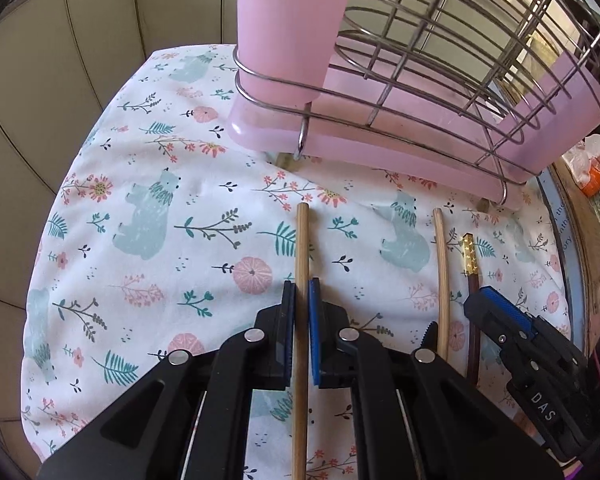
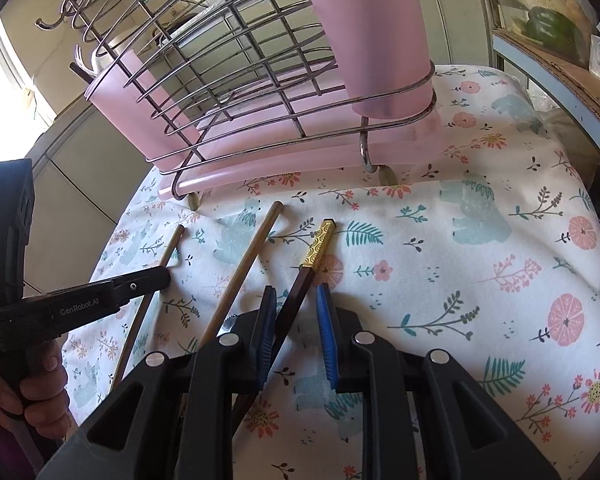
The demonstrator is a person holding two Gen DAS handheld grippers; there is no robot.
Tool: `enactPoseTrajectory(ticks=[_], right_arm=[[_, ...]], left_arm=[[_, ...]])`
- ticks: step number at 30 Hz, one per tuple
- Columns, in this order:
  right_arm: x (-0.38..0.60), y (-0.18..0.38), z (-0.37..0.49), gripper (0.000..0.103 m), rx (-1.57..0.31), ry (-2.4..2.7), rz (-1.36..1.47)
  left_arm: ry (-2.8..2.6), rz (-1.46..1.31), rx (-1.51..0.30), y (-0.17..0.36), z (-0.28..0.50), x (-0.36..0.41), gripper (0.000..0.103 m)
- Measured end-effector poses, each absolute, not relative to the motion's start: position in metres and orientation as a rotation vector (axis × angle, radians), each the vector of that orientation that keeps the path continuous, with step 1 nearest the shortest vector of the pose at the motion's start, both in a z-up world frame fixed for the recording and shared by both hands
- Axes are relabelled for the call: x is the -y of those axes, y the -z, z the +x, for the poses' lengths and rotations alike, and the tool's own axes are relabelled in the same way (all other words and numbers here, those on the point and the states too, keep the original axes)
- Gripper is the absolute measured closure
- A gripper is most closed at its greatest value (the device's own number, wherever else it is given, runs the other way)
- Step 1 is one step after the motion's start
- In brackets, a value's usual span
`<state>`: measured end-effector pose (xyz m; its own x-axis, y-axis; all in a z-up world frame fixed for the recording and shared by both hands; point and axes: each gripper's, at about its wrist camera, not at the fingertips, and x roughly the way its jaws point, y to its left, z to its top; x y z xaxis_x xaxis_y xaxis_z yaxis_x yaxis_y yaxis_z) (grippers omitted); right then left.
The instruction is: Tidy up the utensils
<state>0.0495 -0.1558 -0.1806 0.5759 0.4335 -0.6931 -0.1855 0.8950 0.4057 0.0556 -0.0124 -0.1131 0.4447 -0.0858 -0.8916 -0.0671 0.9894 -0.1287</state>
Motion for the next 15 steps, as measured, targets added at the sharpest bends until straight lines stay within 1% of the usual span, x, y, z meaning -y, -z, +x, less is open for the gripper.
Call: enactPoseTrajectory(ticks=[7, 9, 15], right_arm=[[0.154, 0.181, 0.049, 0.083, -0.888, -0.374, 0.300], [0.155, 0.181, 0.049, 0.083, -0.888, -0.379, 0.297], [0.156, 0.181, 0.047, 0.083, -0.887, -0.384, 0.295]], left_arm=[[-0.036, -0.099, -1.119, 0.112, 0.053, 0.012, 0.096], [-0.051, -0.087, -1.117, 0.113, 0.055, 0.024, 0.096], [-0.062, -0.093, -1.128, 0.111, 0.050, 0.028, 0.096]])
